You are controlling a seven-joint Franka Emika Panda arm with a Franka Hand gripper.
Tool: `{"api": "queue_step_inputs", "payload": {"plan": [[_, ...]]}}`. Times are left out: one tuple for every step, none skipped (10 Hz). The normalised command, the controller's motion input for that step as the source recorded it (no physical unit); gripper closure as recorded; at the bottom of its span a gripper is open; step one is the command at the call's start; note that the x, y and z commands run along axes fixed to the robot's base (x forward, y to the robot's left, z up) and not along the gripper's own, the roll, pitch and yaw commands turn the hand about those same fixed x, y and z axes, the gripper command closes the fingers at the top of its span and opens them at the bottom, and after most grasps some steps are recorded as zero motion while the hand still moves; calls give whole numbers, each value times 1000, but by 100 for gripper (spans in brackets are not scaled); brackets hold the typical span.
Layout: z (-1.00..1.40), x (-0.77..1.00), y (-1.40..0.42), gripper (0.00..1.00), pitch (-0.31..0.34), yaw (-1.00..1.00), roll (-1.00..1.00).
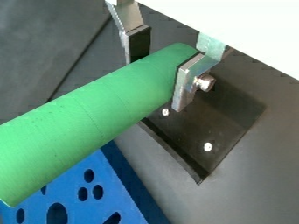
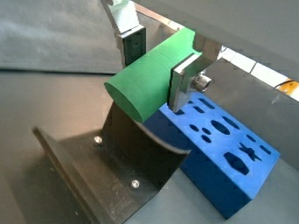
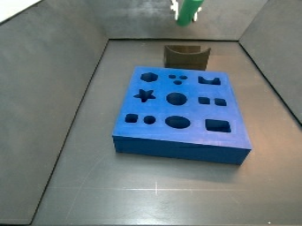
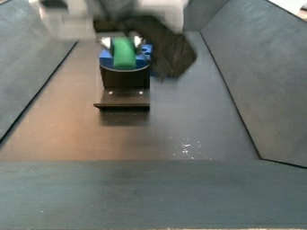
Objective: Pick up the oval object. Move up. Place the oval object on the fixture. Regrasp the oval object. Move to above the board. Insert the oval object.
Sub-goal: Place the oval object on the fixture.
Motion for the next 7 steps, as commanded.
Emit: {"api": "queue_step_inputs", "payload": {"plan": [[-1000,162,103,100,23,-204,-976],[-1000,168,107,100,12,-183,-875],[-1000,180,117,100,-3,-150,-665],[-1000,193,125,100,-5,-127,-506],[-912,190,121,100,4,-102,-312],[-784,171,99,100,5,-91,-251],[-526,122,77,100,5,-79,-190]]}}
